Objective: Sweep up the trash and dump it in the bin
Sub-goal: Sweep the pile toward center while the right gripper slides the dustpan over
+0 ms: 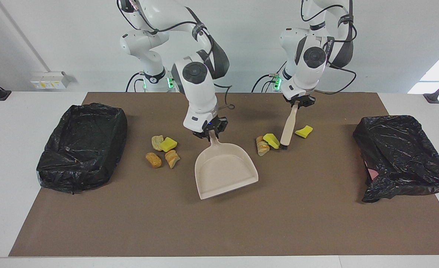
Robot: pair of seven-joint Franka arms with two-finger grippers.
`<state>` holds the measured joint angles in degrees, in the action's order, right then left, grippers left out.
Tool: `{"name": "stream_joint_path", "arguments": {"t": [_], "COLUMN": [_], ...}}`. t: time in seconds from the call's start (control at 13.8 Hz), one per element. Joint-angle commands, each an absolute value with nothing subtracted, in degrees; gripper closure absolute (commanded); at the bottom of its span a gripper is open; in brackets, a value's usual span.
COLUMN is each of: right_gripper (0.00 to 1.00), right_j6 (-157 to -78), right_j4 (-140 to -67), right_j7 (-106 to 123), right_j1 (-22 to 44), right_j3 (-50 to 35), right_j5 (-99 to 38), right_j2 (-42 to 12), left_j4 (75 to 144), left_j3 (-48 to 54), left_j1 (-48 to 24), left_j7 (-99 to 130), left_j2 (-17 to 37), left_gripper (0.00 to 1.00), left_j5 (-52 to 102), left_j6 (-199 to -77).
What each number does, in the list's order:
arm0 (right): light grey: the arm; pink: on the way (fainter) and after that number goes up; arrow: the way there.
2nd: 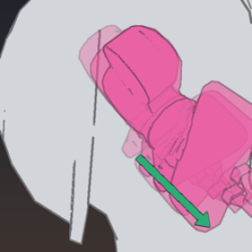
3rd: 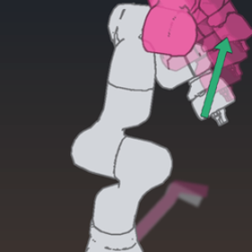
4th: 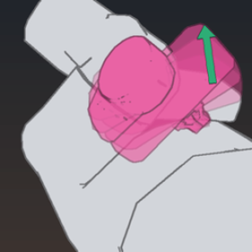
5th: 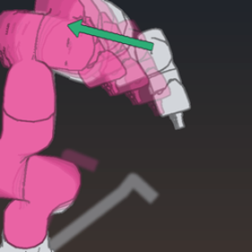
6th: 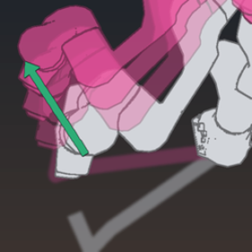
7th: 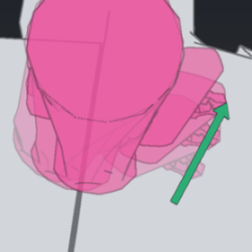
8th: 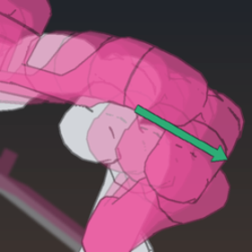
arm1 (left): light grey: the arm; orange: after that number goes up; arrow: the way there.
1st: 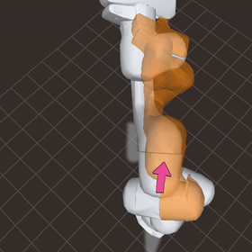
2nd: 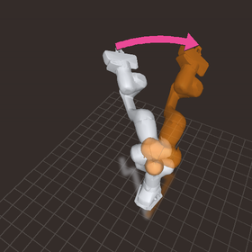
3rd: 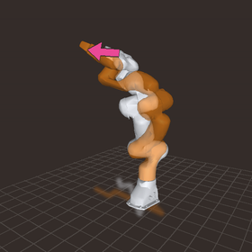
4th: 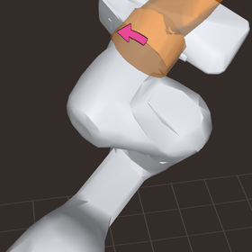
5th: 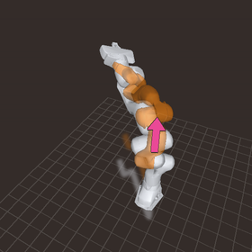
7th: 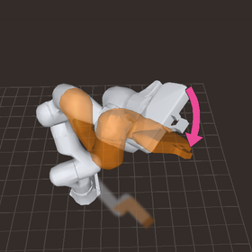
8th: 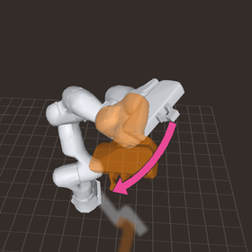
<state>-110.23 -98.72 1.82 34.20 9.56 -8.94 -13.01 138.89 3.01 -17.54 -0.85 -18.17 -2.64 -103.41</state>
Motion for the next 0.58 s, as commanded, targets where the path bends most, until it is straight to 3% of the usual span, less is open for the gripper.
{"name": "stream_joint_path", "arguments": {"t": [0.0,0.22,0.51], "right_gripper": [1.0,1.0,1.0], "right_j6": [-108.5,-109.1,-109.7], "right_j4": [-107.2,-110.6,-114.3], "right_j7": [17.2,41.8,48.5], "right_j1": [33.3,31.8,34.4], "right_j3": [8.9,8.9,8.6], "right_j5": [-2.0,-1.8,-0.8], "right_j2": [-5.0,-3.5,-3.1], "left_j4": [139.7,142.0,147.4], "left_j3": [2.9,2.8,2.8], "left_j1": [-17.5,-16.8,-14.9], "left_j7": [9.1,18.0,31.5], "left_j2": [-21.5,-23.9,-28.3], "left_gripper": [1.0,1.0,1.0], "left_j5": [-1.9,-1.9,-2.0], "left_j6": [-99.0,-97.3,-98.8]}}
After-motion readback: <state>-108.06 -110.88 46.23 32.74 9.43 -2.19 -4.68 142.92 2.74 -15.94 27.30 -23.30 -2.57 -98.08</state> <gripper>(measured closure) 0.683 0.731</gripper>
